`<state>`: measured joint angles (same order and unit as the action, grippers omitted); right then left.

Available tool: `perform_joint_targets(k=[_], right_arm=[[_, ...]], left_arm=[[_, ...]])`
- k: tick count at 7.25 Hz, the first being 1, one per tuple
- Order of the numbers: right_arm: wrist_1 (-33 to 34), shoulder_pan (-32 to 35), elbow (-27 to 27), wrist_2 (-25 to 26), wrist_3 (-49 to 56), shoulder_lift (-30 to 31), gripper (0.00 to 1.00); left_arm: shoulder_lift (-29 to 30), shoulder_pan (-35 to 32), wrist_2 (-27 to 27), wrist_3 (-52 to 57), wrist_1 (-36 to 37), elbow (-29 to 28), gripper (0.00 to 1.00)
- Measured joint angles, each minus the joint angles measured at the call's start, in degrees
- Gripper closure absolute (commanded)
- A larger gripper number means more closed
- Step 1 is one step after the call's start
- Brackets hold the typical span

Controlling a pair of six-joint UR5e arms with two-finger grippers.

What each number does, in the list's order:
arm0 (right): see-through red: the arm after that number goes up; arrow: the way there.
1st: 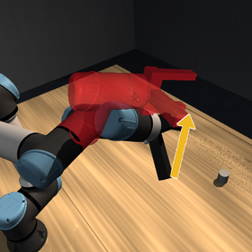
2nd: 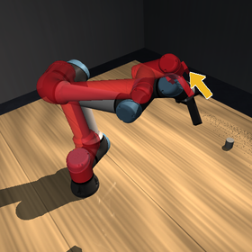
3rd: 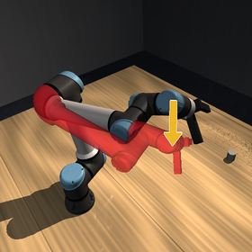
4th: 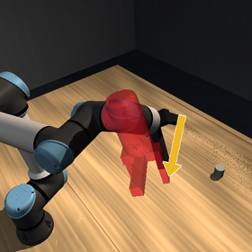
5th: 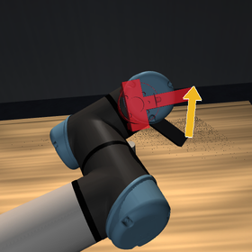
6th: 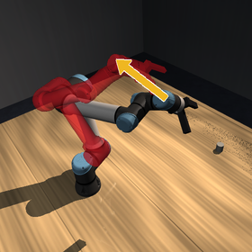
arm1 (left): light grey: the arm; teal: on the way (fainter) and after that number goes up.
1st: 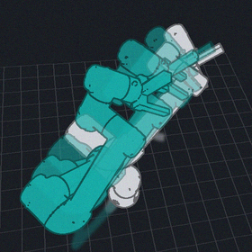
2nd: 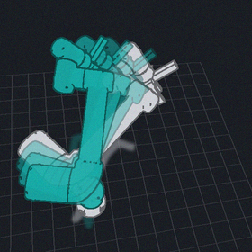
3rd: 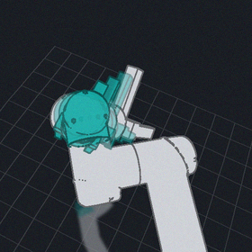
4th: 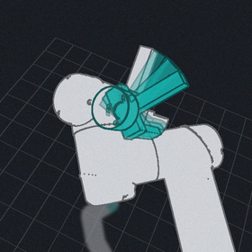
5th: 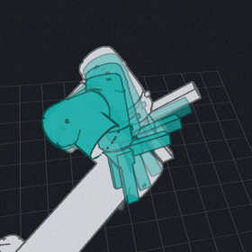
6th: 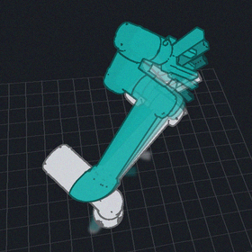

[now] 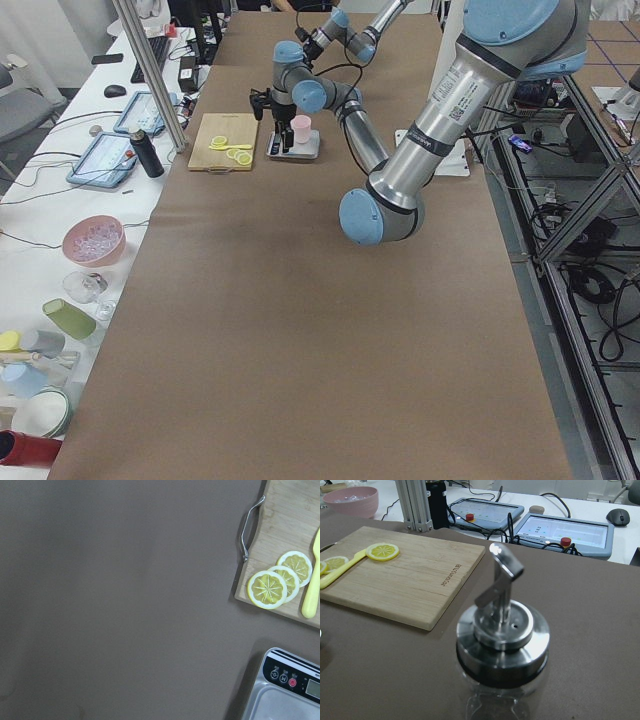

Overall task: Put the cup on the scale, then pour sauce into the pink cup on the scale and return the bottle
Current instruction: 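Grasp the glass sauce bottle by its neck with the right gripper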

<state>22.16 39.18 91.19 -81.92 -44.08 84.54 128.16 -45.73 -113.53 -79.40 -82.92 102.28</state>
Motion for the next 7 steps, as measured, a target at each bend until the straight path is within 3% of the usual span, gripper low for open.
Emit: perform_joint_targets(k=[7], right_arm=[[0.0, -0.1, -5.6, 2.7, 0.6, -5.2, 0.11]], left_arm=[[0.1, -0.2, 0.1, 0.9, -0.1, -1.6, 0.01]])
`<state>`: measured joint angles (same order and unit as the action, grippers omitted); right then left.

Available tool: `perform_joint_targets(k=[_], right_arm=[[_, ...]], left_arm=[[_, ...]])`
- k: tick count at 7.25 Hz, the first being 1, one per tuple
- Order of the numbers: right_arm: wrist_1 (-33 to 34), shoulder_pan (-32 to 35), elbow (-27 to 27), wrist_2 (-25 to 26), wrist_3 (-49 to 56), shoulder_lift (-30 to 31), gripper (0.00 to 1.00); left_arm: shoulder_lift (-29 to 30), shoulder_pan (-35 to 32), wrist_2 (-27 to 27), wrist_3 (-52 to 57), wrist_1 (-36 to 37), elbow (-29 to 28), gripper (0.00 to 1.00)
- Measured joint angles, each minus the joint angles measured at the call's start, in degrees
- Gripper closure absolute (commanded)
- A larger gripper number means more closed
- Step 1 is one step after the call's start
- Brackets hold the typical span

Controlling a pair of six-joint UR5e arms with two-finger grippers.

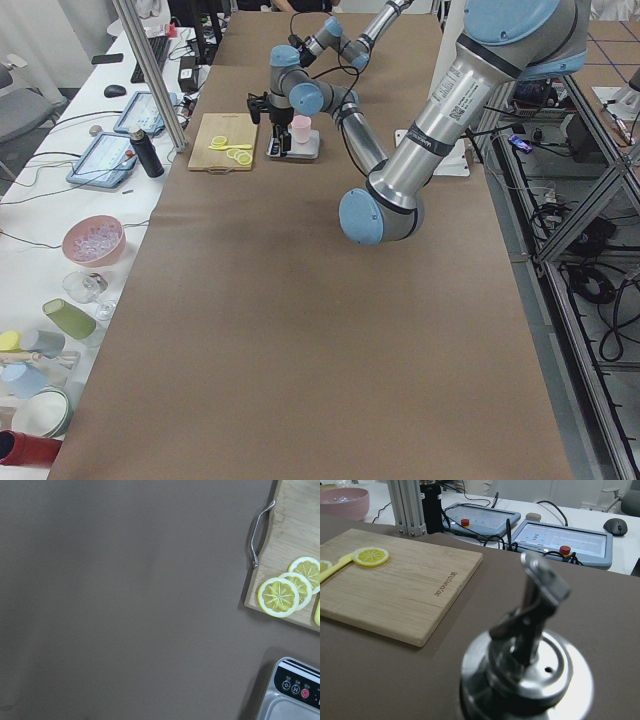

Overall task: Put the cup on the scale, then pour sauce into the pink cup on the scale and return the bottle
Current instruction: 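Grasp the glass sauce bottle by its neck with the right gripper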

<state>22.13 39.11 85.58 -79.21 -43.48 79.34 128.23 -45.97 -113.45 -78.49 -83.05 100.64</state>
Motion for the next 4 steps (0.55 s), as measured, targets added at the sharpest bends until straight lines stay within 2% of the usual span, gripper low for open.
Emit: perform_joint_targets(k=[1, 2, 3, 4], right_arm=[[0.0, 0.0, -0.8, 0.6, 0.1, -0.6, 0.21], [-0.1, 0.0, -1.4, 0.9, 0.1, -1.0, 0.62], [-0.1, 0.1, -1.7, 1.1, 0.0, -1.4, 0.95], [0.0, 0.1, -1.8, 1.2, 0.0, -1.8, 1.00]], left_arm=[[0.0, 0.0, 0.0, 0.0, 0.0, -0.2, 0.01], [0.1, 0.0, 0.0, 0.0, -0.1, -0.3, 0.01], [0.1, 0.0, 0.0, 0.0, -0.1, -0.4, 0.01], [0.1, -0.1, 0.0, 0.2, -0.1, -0.5, 0.01]])
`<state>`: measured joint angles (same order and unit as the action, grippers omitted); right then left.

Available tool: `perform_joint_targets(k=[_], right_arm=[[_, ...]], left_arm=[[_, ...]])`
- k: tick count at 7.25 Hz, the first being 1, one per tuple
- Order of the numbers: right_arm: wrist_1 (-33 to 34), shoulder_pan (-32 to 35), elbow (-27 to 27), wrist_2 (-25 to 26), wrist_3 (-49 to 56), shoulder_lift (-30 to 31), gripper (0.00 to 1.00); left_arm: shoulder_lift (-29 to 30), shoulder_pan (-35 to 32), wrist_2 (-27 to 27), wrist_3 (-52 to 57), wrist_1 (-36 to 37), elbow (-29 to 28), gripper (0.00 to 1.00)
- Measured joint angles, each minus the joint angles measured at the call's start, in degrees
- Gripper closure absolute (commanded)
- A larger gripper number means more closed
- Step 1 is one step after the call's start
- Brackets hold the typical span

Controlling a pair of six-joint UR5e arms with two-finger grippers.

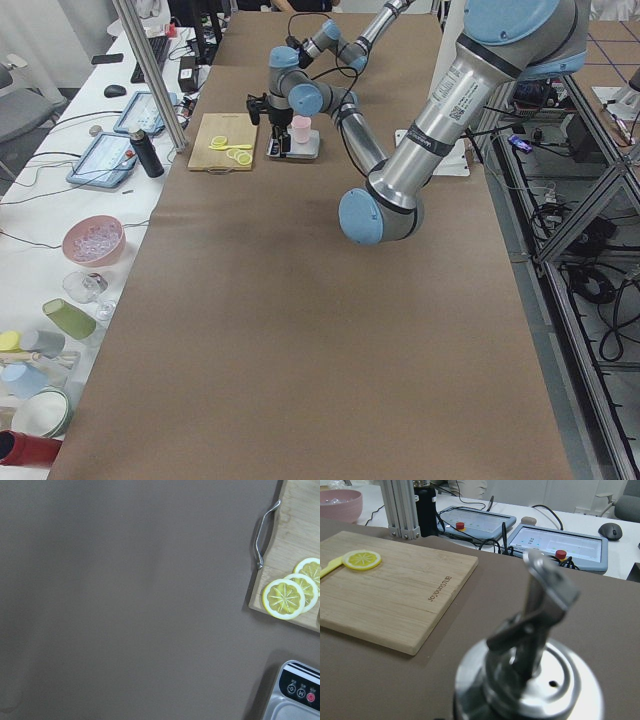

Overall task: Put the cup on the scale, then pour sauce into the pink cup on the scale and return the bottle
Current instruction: 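Grasp the glass sauce bottle by its neck with the right gripper, then lift the bottle and carry it with the right gripper above the pink cup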

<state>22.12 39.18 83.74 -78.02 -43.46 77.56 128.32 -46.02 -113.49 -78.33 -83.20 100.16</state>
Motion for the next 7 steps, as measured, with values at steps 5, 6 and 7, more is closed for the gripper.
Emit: perform_joint_targets(k=[5, 6, 7], right_arm=[[12.7, 3.7, 5.0, 0.1, 9.1, -5.8, 1.00], [18.7, 4.0, 7.8, 0.8, 13.2, -7.7, 1.00], [24.0, 4.1, 9.9, 2.3, 17.2, -9.7, 1.00]], left_arm=[[-1.9, -7.9, -4.7, 11.8, 1.8, 0.5, 0.01], [-3.7, -11.1, -5.1, 20.3, 3.3, 0.5, 0.01], [-5.4, -14.6, -5.3, 30.0, 5.1, 0.1, 0.01]])
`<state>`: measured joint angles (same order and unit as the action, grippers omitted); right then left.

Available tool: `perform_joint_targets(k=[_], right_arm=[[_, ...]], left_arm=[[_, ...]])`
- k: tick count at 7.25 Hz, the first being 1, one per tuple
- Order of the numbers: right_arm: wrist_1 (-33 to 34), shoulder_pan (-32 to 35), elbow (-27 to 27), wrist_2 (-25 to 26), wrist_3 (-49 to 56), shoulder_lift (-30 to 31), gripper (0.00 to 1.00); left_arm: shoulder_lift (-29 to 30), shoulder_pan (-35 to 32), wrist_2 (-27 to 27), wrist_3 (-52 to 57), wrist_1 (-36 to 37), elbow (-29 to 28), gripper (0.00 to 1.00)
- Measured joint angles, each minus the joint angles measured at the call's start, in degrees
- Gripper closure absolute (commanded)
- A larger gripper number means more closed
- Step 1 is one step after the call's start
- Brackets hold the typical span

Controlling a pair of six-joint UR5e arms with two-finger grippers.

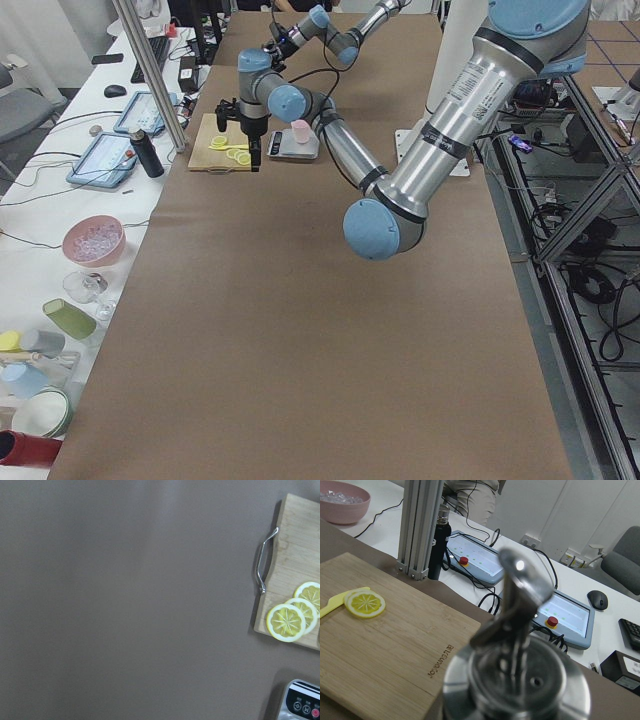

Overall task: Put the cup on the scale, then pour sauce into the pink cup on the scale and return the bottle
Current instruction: 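Lift the bottle and carry it with the right gripper above the pink cup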

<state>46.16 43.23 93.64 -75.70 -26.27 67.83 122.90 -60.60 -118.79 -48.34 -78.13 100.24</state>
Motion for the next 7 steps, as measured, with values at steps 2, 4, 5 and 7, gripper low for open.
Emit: perform_joint_targets(k=[2, 4, 5, 7], right_arm=[[9.3, -1.7, 2.6, 5.6, 7.9, -3.8, 1.00], [15.4, -9.4, 4.2, 18.7, 14.8, -5.3, 1.00], [17.1, -13.8, 4.5, 25.7, 15.9, -5.2, 1.00], [22.2, -21.6, 4.5, 40.2, 18.4, -4.8, 1.00]], left_arm=[[-1.9, -5.2, -0.1, 14.6, 1.1, -2.8, 0.01], [-4.8, -7.1, 0.0, 19.7, -1.8, -4.6, 0.01], [-6.0, -7.6, 0.0, 20.2, -4.1, -6.0, 0.01], [-6.7, -8.0, 0.0, 20.4, -7.1, -8.9, 0.01]])
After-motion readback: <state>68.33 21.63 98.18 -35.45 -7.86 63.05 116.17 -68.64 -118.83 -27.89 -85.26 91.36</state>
